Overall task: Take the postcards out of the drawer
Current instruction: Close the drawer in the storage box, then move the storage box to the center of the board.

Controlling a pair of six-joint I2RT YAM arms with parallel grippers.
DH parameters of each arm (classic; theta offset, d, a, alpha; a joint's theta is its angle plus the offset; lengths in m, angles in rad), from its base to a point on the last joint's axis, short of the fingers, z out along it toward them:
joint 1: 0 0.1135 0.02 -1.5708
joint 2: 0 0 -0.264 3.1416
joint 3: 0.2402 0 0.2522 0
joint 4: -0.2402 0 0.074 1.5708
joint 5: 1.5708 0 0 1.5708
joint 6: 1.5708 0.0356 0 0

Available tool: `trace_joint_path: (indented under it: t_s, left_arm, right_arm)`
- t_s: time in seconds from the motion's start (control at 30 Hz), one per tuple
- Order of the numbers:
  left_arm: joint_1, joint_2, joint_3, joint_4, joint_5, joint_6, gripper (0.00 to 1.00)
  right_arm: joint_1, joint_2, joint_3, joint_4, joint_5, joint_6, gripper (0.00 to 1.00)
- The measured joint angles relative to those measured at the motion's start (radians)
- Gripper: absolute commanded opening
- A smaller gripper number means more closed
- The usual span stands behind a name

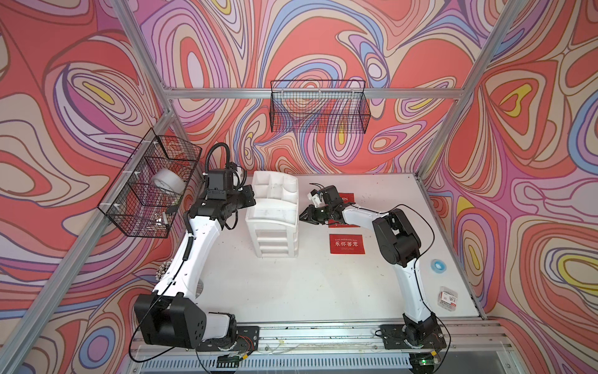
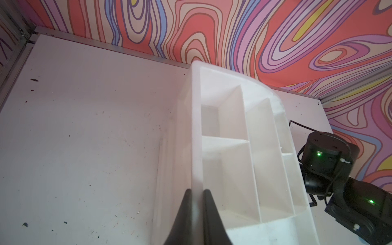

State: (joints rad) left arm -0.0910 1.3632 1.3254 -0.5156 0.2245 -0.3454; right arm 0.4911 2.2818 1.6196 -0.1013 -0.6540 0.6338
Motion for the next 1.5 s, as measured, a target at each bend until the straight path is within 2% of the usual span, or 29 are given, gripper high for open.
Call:
trace_joint_path:
  t_s: [0.27,0.57,0.8,1.0,1.27,1.5]
  left_arm:
    - [-0.013,0.047,0.008,0.072,0.003,-0.034,0.08]
    - [-0.064,0.189,0.103,0.166,0.011,-0.079,0.07]
    - [-0.089,0.253,0.136,0.233,0.025,-0.121,0.08]
    - [-0.089,0.261,0.149,0.228,0.026,-0.127,0.17]
    - [-0.077,0.291,0.178,0.19,0.087,-0.117,0.31]
    - [-0.052,0.293,0.215,0.113,0.092,-0.072,0.38]
  right_arm:
    - [-0.021,0.025,0.057,-0.017,0.002,0.015,0.24]
    - [-0.094,0.06,0.139,-0.076,0.009,0.013,0.25]
    - [-0.15,0.133,0.285,-0.171,-0.011,-0.023,0.25]
    - [-0.152,0.144,0.312,-0.207,-0.017,-0.045,0.26]
    - [-0.165,0.143,0.312,-0.205,-0.044,-0.055,0.27]
    - [-0.19,0.072,0.303,-0.227,-0.035,-0.104,0.3]
